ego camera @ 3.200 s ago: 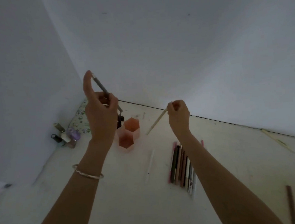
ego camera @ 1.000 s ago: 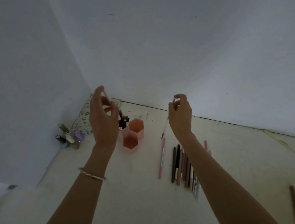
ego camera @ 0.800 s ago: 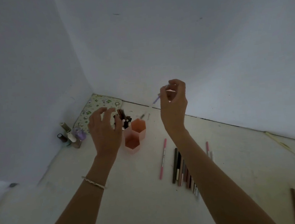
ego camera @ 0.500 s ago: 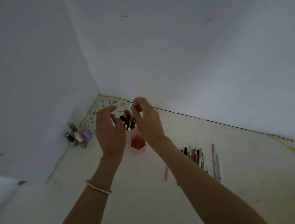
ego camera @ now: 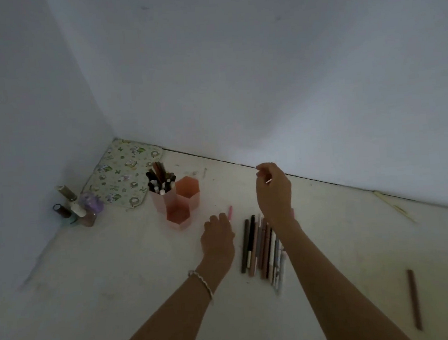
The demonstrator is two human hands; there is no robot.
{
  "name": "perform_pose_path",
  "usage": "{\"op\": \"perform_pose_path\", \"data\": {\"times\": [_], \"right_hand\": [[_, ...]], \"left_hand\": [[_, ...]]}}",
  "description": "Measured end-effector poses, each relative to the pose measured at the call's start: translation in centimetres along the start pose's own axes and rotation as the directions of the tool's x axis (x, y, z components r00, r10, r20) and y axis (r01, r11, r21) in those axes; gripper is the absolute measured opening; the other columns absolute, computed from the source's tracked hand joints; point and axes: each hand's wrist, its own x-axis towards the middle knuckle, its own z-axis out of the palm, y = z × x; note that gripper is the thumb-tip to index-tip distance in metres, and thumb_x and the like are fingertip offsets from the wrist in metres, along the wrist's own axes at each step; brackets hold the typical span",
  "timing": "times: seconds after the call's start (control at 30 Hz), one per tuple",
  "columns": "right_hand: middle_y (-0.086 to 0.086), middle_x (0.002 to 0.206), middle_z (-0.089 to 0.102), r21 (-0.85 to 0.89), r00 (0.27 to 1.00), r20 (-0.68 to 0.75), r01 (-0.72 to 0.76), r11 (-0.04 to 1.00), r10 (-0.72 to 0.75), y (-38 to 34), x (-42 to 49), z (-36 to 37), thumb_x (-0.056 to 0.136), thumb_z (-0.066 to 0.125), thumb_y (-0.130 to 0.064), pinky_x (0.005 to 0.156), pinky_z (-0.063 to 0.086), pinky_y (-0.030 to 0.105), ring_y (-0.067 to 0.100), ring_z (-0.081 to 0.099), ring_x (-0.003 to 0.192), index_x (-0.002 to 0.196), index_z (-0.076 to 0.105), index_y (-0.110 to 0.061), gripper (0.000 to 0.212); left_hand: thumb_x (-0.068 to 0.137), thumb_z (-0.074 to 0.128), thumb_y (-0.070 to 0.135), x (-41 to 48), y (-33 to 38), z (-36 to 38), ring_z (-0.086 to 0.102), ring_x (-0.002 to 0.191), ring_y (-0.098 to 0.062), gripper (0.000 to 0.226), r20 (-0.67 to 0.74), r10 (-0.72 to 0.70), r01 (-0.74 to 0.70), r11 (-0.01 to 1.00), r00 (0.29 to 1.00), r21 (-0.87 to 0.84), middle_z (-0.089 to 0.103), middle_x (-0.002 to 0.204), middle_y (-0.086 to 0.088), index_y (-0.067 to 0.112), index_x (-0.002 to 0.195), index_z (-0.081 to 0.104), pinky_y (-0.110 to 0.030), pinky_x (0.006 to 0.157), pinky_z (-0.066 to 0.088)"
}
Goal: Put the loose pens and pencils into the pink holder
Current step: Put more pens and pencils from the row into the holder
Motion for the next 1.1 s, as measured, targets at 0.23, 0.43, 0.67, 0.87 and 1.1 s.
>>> {"op": "perform_pose_path", "data": {"times": [0.23,0.43,0.67,0.87,1.1], "right_hand": [[0.012,0.092,0.068,-0.512,0.931,0.292,-0.04,0.858,0.218,4.7,-1.8,-0.9,0.089,0.049,-0.01,0.071,0.046,0.029,0.026,0.061,0.089,0.095,0.065,-0.003,0.019],[0.009,0.099,0.063,-0.689,0.892,0.354,0.045,0.724,0.281,5.6,-3.9,2.4,0.095,0.044,-0.017,0.084,0.042,0.032,0.027,0.055,0.101,0.079,0.054,-0.011,0.02],[0.009,0.06,0.049,-0.451,0.927,0.302,-0.066,0.89,0.222,3.4,-2.6,3.5,0.086,0.056,-0.021,0.06,0.039,0.03,0.022,0.047,0.063,0.058,0.046,-0.007,0.033],[-0.005,0.054,0.045,0.002,0.972,0.128,-0.2,0.98,0.198,-1.7,2.6,1.4,0.087,0.061,-0.018,0.047,0.034,0.019,0.01,0.04,0.049,0.067,0.055,-0.009,0.023],[0.012,0.086,0.072,0.329,0.985,0.125,-0.153,0.932,0.117,-7.0,3.3,1.1,0.09,0.053,-0.012,0.061,0.046,0.018,0.014,0.059,0.066,0.091,0.054,-0.011,0.002]], "left_hand": [[0.097,0.051,0.013,1.6,0.6,-3.3,0.062,0.091,-0.018,0.03,-0.107,0.016,-0.048,0.949,0.994,-0.312,0.06,0.107,-0.006,0.011,0.126,0.05,-0.028,0.076,0.053],[0.089,0.061,0.012,0.4,0.8,-7.0,0.05,0.063,-0.004,0.011,-0.279,0.021,-0.165,0.848,0.96,-0.504,0.053,0.079,0.005,0.018,0.093,0.052,-0.016,0.058,0.046],[0.092,0.059,0.014,-0.6,-1.0,-12.7,0.064,0.071,-0.002,0.021,-0.53,-0.046,-0.349,0.703,0.847,-0.619,0.059,0.083,0.012,0.014,0.113,0.057,-0.015,0.064,0.056],[0.092,0.057,0.006,1.5,-6.4,-19.3,0.062,0.071,0.002,0.075,-0.825,-0.197,-0.477,0.735,0.53,-0.482,0.058,0.081,0.013,0.023,0.153,0.018,-0.004,0.071,0.049],[0.098,0.055,0.012,3.2,-9.4,-15.3,0.064,0.074,-0.015,0.054,-0.697,0.03,-0.331,0.894,0.717,-0.302,0.064,0.092,-0.001,0.021,0.147,0.036,-0.026,0.068,0.052]]}}
